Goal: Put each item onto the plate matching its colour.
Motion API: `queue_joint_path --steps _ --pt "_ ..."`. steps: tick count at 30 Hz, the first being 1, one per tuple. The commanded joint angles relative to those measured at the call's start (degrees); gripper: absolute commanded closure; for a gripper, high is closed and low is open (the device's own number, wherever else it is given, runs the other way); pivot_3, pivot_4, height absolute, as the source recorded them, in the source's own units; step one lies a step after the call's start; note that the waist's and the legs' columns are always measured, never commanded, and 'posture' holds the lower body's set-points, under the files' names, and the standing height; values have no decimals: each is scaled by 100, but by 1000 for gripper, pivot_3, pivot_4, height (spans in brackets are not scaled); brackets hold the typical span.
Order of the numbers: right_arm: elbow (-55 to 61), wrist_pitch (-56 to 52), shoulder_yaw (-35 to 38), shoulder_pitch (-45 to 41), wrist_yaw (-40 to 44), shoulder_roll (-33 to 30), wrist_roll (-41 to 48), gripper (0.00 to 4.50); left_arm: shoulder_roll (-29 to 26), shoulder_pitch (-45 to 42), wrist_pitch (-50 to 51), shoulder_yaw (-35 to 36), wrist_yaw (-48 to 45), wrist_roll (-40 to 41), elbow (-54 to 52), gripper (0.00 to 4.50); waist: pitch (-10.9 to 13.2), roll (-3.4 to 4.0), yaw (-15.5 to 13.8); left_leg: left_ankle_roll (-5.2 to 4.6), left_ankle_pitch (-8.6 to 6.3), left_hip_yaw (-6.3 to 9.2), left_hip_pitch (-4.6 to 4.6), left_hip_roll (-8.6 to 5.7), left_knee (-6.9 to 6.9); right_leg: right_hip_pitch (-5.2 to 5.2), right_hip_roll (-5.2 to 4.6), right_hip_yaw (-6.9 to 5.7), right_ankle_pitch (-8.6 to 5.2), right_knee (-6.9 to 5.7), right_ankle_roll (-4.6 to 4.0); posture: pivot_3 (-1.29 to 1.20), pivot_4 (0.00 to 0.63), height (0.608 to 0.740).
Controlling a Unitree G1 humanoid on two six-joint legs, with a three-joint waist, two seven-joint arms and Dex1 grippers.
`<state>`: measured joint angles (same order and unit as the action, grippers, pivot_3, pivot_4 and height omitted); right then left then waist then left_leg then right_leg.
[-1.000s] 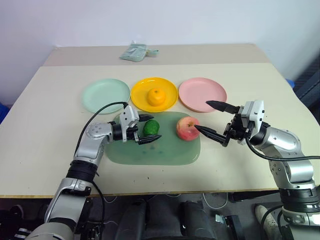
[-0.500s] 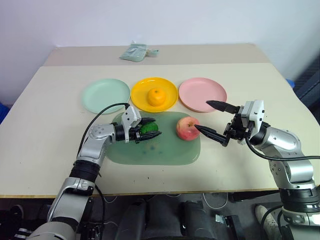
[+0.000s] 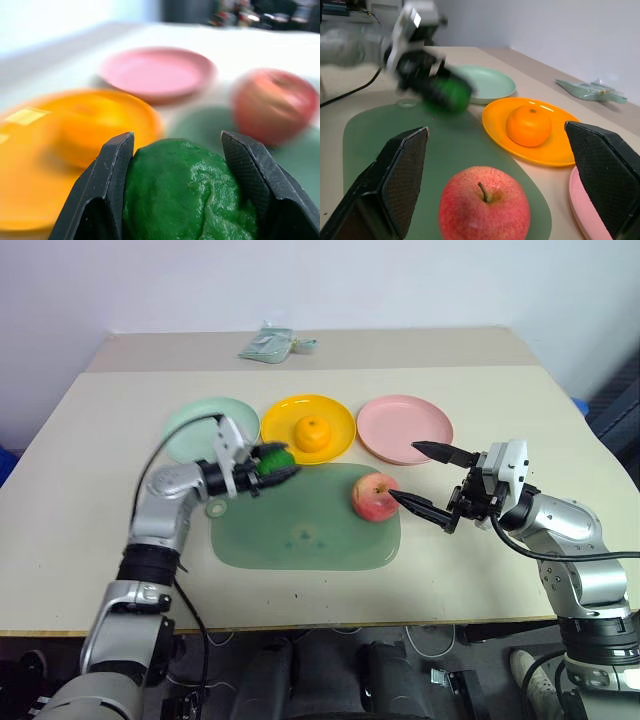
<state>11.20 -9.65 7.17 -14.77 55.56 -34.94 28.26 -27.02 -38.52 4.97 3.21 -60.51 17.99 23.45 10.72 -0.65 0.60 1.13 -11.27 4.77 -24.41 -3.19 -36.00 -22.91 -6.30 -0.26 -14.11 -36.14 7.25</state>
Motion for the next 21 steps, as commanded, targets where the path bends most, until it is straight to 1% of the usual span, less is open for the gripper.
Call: queue_joint_path --steps 1,4,6,9,11,13,17,21 --pt "116 67 -5 -152 17 -3 22 0 -188 -222 -128 399 296 82 229 2278 0 0 0 0 0 -1 0 -1 1 0 0 0 4 0 7 0 150 740" --pt "164 39 -73 -197 71 0 52 0 -240 -536 -588 686 1137 -199 986 2278 0 0 -3 0 0 1 0 -1 0 -1 2 -1 5 -3 9 0 150 740" --pt "227 47 -96 -271 66 26 81 0 -234 -760 -692 832 1660 -283 1473 2278 1 -2 -6 0 0 1 1 -1 -2 1 2 -1 5 -4 9 0 150 740" --pt "29 153 -68 -566 -347 237 -99 0 -240 -987 -993 886 2247 -495 2075 2278 1 -2 1 0 0 1 0 -2 -4 0 3 -1 6 -4 11 0 150 740" --pt "-182 261 -86 -734 -681 429 -309 0 -215 -1094 -1163 930 2522 -565 2406 2278 1 -2 0 0 0 -1 0 -3 -2 -3 3 -1 7 -4 12 0 150 740" --pt "-266 386 -141 -751 -787 520 -473 0 -195 -1185 -1332 899 2737 -667 2752 2278 1 -2 -8 0 0 0 0 -4 0 -3 5 -1 7 -4 13 0 150 740" --pt "-356 513 -157 -794 -889 573 -615 0 -106 -1358 -1582 857 3186 -830 3482 2278 1 -2 -15 0 0 0 -1 -14 6 -5 7 -2 8 -5 15 0 150 740" --pt "-350 491 -124 -759 -848 522 -586 0 -68 -1482 -1726 876 3567 -910 3946 2278 2 -3 1 0 0 0 -1 -17 6 -5 8 -2 10 -6 17 0 150 740"
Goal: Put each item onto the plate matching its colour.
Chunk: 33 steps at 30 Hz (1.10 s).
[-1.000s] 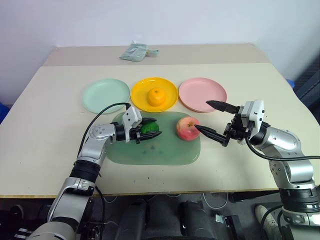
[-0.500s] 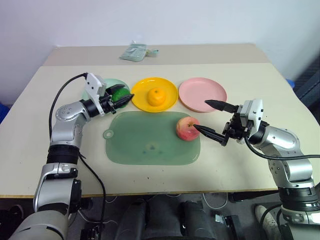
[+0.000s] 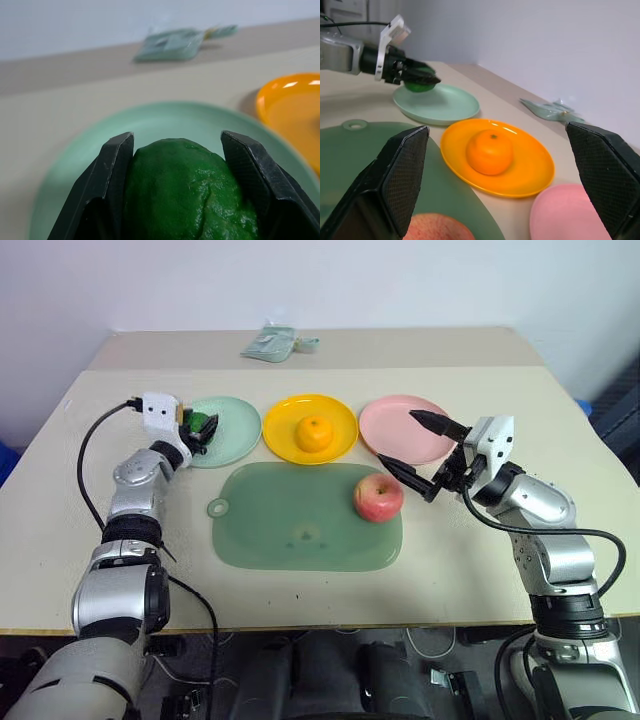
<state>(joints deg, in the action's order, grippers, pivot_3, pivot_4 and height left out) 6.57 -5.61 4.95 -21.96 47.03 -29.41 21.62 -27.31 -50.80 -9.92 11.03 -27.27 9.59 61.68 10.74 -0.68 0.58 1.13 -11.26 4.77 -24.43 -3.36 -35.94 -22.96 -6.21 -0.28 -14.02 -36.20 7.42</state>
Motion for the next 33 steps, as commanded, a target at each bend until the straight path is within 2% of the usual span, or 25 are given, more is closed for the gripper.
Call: queue_joint_path --steps 1,8,10,13,18,23,28,30,33 --pt "119 76 106 -31 14 -37 85 0 -30 -274 -268 93 283 -83 195 2278 0 0 2 0 0 0 0 0 -1 0 1 0 0 -1 0 0 150 740" --pt "186 88 91 84 65 -78 53 0 81 -336 -277 236 115 106 414 2278 0 0 7 0 0 -1 1 3 -5 2 5 0 0 -2 0 0 150 740" --pt "178 90 90 82 68 -85 45 0 76 -344 -286 238 173 49 446 1242 0 0 8 0 0 0 1 4 -5 2 5 0 0 -2 0 0 150 740" --pt "163 84 92 70 81 -99 48 0 84 -360 -340 310 175 75 442 24 0 0 9 0 0 0 1 4 -5 2 6 0 0 -2 -1 0 150 740" --pt "118 94 112 70 130 -132 66 0 5 -364 -784 283 70 16 246 24 0 0 6 0 0 0 1 5 -5 2 6 0 0 -2 -1 0 150 740" --pt "264 -7 112 236 431 -293 205 0 -23 -372 -896 524 -1116 599 -322 24 0 0 0 1 0 0 0 6 -5 3 6 0 1 -1 -1 0 150 740" --pt "307 -25 0 450 758 -605 92 0 -90 71 -221 337 -2939 1212 -1598 24 0 0 14 1 0 -1 0 12 -4 5 5 0 0 2 -2 0 150 740" --pt "270 -80 -48 467 776 -676 30 0 -205 424 509 199 -3626 1534 -2322 24 -1 2 33 1 0 -1 1 17 -3 6 4 2 0 2 -3 0 150 740" --pt "276 -246 -226 465 815 -781 -119 0 -475 1000 1057 -91 -4433 1727 -3296 24 0 4 74 1 0 -4 5 23 -1 3 6 5 1 1 -8 0 150 740"
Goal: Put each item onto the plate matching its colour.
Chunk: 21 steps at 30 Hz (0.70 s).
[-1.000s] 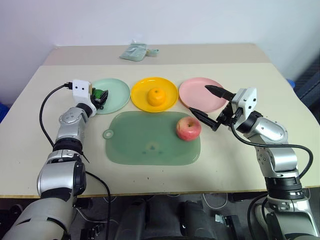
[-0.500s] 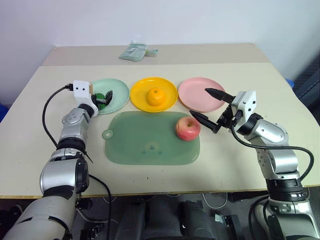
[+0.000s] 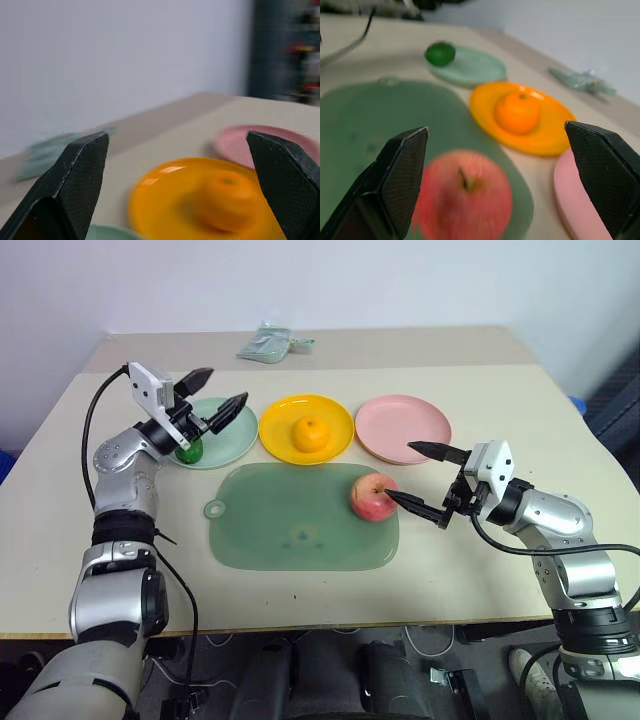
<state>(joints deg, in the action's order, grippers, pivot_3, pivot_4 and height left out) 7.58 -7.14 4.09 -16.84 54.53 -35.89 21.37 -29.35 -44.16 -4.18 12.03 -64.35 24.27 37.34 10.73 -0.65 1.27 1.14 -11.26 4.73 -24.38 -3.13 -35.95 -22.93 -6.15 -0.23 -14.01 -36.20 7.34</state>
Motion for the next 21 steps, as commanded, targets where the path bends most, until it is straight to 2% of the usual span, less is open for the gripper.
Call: queue_joint_path --steps 1,5,8,13,21 --pt "206 -181 -199 -44 72 -141 -97 0 -366 479 732 -255 -897 321 -1082 24 0 1 3 0 0 -1 0 4 0 -4 3 2 2 -1 -3 0 150 740" --pt "293 -813 -397 -190 -83 21 89 0 -713 919 1465 -472 -1381 450 -1755 24 1 1 -40 1 0 6 -2 15 -1 -7 13 3 -4 1 -29 0 150 740" --pt "181 -1062 -480 -331 -239 171 61 0 -778 1055 1740 -532 -1474 487 -2029 24 1 2 -69 3 0 6 -3 16 -2 -6 11 5 -6 6 -35 0 150 740" --pt "-151 -1229 -661 -560 -410 230 -219 0 -758 1140 1791 -548 -1420 440 -2240 24 1 2 -62 3 -1 0 -7 10 -1 -9 1 6 -6 15 -35 0 150 740" --pt "-316 -1285 -769 -558 -223 123 -335 0 -773 1281 1835 -534 -1362 448 -2464 24 1 2 -60 2 0 -2 -9 10 16 -23 3 7 -5 9 -32 0 150 740"
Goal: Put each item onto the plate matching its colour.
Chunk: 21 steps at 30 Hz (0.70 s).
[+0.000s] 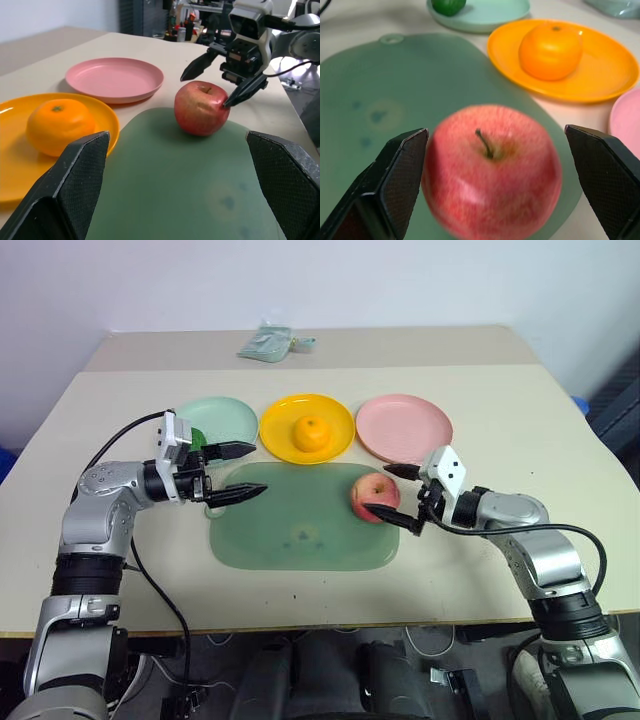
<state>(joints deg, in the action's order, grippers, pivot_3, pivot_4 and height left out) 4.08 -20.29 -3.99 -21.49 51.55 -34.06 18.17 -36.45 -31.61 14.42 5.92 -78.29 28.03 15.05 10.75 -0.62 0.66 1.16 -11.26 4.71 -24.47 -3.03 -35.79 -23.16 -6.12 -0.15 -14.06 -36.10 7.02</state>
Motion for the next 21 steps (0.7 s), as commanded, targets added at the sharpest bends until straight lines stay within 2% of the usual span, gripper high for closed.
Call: queue_joint_path --steps 1,16,20,21 --pt "31 34 35 -94 95 -58 -13 0 -57 42 -20 80 43 76 -255 24 0 0 4 0 0 -1 0 0 0 0 0 0 0 0 0 0 150 740" --pt "-293 7 -142 -270 152 93 -194 0 -59 215 135 115 121 188 -570 24 0 0 5 0 0 0 1 0 -1 1 1 0 0 0 0 0 150 740" --pt "-349 21 -212 -286 184 61 -294 1079 -32 240 188 122 161 182 -641 0 0 0 5 0 0 0 1 0 -1 1 1 0 0 0 0 0 150 740" --pt "-360 38 -215 -288 175 64 -311 1221 -22 240 183 119 167 176 -641 0 0 0 5 0 0 0 1 0 -1 2 1 0 0 0 0 0 150 740"
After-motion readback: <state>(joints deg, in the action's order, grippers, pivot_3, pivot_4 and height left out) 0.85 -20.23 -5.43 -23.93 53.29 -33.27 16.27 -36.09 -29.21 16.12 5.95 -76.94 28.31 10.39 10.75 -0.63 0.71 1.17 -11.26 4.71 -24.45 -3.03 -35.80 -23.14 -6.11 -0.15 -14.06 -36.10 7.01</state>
